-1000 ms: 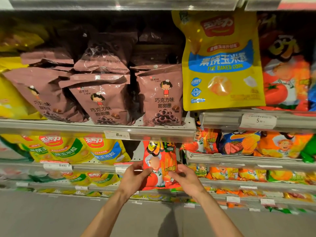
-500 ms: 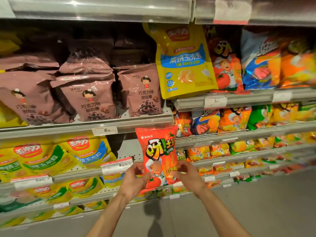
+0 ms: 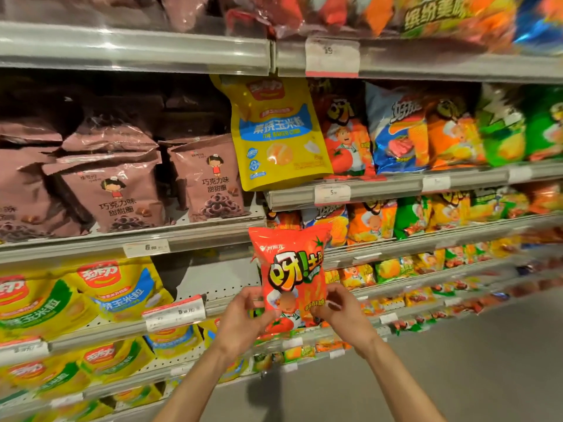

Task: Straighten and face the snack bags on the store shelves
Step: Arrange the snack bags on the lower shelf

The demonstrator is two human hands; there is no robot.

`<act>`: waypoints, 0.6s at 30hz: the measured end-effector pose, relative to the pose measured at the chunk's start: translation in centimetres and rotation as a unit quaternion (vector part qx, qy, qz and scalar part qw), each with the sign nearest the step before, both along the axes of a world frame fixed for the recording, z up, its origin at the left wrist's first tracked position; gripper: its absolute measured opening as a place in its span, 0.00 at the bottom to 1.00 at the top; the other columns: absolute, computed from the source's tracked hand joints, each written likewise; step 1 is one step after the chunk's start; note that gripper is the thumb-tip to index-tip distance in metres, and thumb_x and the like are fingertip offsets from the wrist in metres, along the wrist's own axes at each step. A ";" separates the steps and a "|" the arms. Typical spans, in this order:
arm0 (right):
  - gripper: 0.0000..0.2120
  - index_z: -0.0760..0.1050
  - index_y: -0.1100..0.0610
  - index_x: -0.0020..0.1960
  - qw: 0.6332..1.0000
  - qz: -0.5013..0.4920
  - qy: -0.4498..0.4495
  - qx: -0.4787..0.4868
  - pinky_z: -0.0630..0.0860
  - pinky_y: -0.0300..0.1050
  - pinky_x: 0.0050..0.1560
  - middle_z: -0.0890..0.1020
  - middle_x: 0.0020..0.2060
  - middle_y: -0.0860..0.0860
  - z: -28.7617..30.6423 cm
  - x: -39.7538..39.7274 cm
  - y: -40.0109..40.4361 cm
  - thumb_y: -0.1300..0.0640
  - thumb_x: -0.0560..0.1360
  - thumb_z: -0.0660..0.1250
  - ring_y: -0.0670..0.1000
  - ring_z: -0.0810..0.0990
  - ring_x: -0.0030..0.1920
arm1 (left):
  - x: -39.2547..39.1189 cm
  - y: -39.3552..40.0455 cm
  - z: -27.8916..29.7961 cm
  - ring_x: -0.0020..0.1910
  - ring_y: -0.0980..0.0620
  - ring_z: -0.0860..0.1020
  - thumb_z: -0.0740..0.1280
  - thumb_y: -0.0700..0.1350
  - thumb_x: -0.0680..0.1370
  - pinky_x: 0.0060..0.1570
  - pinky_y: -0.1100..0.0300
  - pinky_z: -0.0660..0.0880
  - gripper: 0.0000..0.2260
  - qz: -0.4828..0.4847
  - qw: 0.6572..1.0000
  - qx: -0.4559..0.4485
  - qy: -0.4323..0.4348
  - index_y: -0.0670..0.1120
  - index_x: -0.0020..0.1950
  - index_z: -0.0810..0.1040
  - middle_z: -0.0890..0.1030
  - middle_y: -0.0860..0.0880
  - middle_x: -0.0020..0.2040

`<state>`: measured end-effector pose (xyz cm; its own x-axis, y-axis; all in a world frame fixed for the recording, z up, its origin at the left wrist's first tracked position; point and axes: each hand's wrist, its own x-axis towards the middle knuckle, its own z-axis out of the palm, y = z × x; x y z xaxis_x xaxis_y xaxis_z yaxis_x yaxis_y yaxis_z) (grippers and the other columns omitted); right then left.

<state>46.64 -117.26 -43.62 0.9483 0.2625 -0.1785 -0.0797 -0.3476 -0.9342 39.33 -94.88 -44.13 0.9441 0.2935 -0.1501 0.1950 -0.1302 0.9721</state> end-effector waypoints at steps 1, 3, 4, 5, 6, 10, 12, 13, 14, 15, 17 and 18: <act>0.14 0.76 0.57 0.56 1.000 0.009 -0.014 0.014 0.78 0.39 0.55 0.84 0.53 0.55 0.8 0.6 -0.6 0.66 0.73 0.75 0.55 0.81 0.59 | 0.6 -0.4 0.5 0.35 0.55 0.82 0.81 0.42 0.71 0.33 0.60 0.78 0.17 0.002 1.000 -0.005 -0.013 0.55 0.54 0.81 0.85 0.53 0.45; 0.16 0.76 0.56 0.56 0.998 0.027 -0.043 0.042 0.79 0.42 0.56 0.85 0.52 0.51 2.6 2.1 -1.7 0.67 0.73 0.76 0.51 0.83 0.57 | 1.7 -1.4 1.9 0.43 0.54 0.85 0.81 0.40 0.70 0.36 0.57 0.82 0.18 0.001 0.999 -0.016 -0.042 0.59 0.52 0.83 0.85 0.52 0.46; 0.17 0.76 0.55 0.57 0.997 0.033 -0.054 0.052 0.79 0.45 0.57 0.86 0.50 0.50 3.6 2.8 -2.2 0.66 0.73 0.77 0.50 0.84 0.55 | 2.2 -2.0 2.7 0.49 0.55 0.85 0.82 0.40 0.70 0.39 0.56 0.84 0.18 0.000 0.998 -0.018 -0.059 0.60 0.51 0.83 0.86 0.53 0.47; 0.18 0.75 0.55 0.57 0.995 0.040 -0.063 0.063 0.80 0.45 0.55 0.86 0.48 0.49 4.6 3.5 -2.7 0.63 0.72 0.78 0.49 0.84 0.53 | 2.8 -2.6 3.6 0.52 0.57 0.84 0.82 0.41 0.69 0.40 0.58 0.83 0.19 0.003 0.997 -0.012 -0.079 0.62 0.51 0.83 0.86 0.54 0.49; 0.20 0.74 0.53 0.58 0.993 0.048 -0.071 0.075 0.80 0.41 0.51 0.86 0.47 0.48 5.7 4.1 -3.1 0.58 0.72 0.80 0.47 0.85 0.51 | 3.3 -3.2 4.5 0.54 0.60 0.82 0.82 0.44 0.69 0.40 0.60 0.83 0.19 0.005 0.995 0.002 -0.096 0.64 0.52 0.82 0.86 0.56 0.49; 0.28 0.73 0.50 0.64 0.985 0.063 -0.096 0.128 0.80 0.34 0.50 0.86 0.53 0.43 9.7 6.9 -4.2 0.46 0.68 0.80 0.43 0.85 0.54 | 6.0 -5.3 7.8 0.55 0.56 0.83 0.82 0.50 0.66 0.45 0.50 0.85 0.22 0.014 0.994 -0.013 -0.112 0.56 0.57 0.82 0.86 0.53 0.50; 0.29 0.74 0.49 0.67 0.981 0.067 -0.119 0.138 0.81 0.39 0.53 0.86 0.56 0.43 11.2 8.5 -4.7 0.46 0.70 0.79 0.43 0.84 0.57 | 7.4 -6.5 9.6 0.54 0.51 0.84 0.82 0.45 0.69 0.47 0.52 0.84 0.19 0.009 0.992 -0.009 -0.128 0.54 0.58 0.83 0.87 0.50 0.49; 0.28 0.75 0.49 0.68 0.979 0.071 -0.131 0.138 0.80 0.40 0.55 0.86 0.56 0.43 11.9 9.3 -4.9 0.44 0.71 0.78 0.43 0.84 0.57 | 8.0 -7.0 10.5 0.54 0.50 0.85 0.81 0.43 0.71 0.47 0.52 0.84 0.18 0.006 0.991 -0.005 -0.137 0.54 0.58 0.83 0.87 0.49 0.49; 0.28 0.76 0.48 0.67 0.978 0.075 -0.139 0.136 0.80 0.39 0.55 0.86 0.56 0.42 12.6 9.9 -5.1 0.41 0.71 0.77 0.43 0.84 0.57 | 8.6 -7.4 11.4 0.54 0.49 0.85 0.80 0.43 0.72 0.49 0.52 0.84 0.18 0.006 0.989 0.003 -0.145 0.53 0.59 0.83 0.86 0.48 0.50; 0.29 0.77 0.46 0.67 0.977 0.080 -0.145 0.133 0.79 0.38 0.54 0.86 0.55 0.41 13.2 10.5 -5.3 0.37 0.70 0.76 0.42 0.84 0.57 | 9.0 -7.8 12.3 0.55 0.49 0.85 0.80 0.43 0.73 0.51 0.51 0.84 0.18 0.010 0.988 0.018 -0.152 0.52 0.60 0.83 0.86 0.48 0.52; 0.29 0.79 0.44 0.64 0.976 0.088 -0.152 0.132 0.79 0.36 0.52 0.86 0.54 0.40 14.2 11.7 -5.6 0.31 0.68 0.75 0.41 0.84 0.55 | 9.8 -8.3 13.8 0.56 0.52 0.83 0.79 0.44 0.74 0.54 0.51 0.83 0.18 0.013 0.984 0.049 -0.172 0.49 0.62 0.82 0.83 0.49 0.57; 0.29 0.80 0.44 0.63 0.975 0.087 -0.152 0.135 0.79 0.39 0.54 0.87 0.54 0.40 14.6 12.3 -5.6 0.30 0.67 0.74 0.41 0.85 0.55 | 10.2 -8.5 14.5 0.57 0.55 0.82 0.79 0.45 0.74 0.55 0.53 0.82 0.17 0.015 0.980 0.072 -0.184 0.49 0.62 0.83 0.82 0.51 0.58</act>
